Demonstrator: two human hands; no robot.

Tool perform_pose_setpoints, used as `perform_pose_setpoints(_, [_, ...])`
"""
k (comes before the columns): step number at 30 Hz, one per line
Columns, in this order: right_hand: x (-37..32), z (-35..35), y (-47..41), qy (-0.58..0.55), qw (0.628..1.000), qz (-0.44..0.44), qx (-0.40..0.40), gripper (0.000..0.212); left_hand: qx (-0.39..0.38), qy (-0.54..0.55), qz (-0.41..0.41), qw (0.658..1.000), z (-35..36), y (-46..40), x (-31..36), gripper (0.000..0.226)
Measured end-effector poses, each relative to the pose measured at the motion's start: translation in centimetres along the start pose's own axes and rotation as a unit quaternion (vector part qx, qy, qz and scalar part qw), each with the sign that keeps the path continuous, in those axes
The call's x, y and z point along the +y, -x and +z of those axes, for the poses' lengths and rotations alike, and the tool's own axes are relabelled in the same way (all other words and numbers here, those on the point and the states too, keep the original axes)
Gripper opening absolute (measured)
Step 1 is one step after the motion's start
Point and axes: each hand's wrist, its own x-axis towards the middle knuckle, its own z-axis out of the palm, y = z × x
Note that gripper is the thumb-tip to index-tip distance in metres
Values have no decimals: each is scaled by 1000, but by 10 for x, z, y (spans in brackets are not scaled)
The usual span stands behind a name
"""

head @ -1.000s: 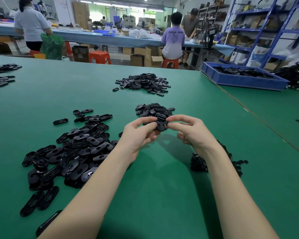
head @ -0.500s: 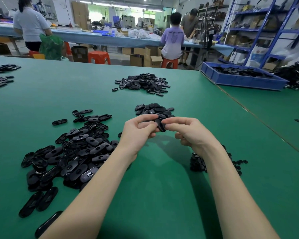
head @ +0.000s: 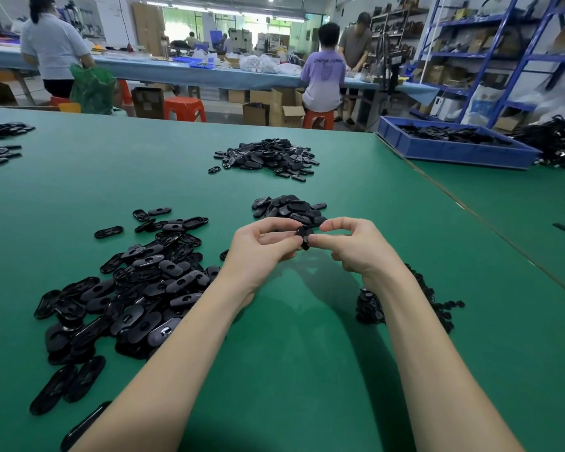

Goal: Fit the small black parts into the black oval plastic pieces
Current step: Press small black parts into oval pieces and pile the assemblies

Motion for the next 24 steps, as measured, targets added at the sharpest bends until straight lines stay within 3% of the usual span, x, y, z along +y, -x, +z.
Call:
perform_pose_setpoints(11, [0, 4, -1, 20, 999, -38, 33, 22, 4, 23, -5, 1000, 2, 1, 1, 20])
perform_pose_setpoints(18, [6, 5, 4, -104, 994, 21, -35, 23, -19, 126, -66, 990, -2, 0, 6, 20])
perform_pose_setpoints(24, [9, 7, 4, -110, 992, 16, -54, 24, -22, 108, -98, 989, -5, -1, 7, 19])
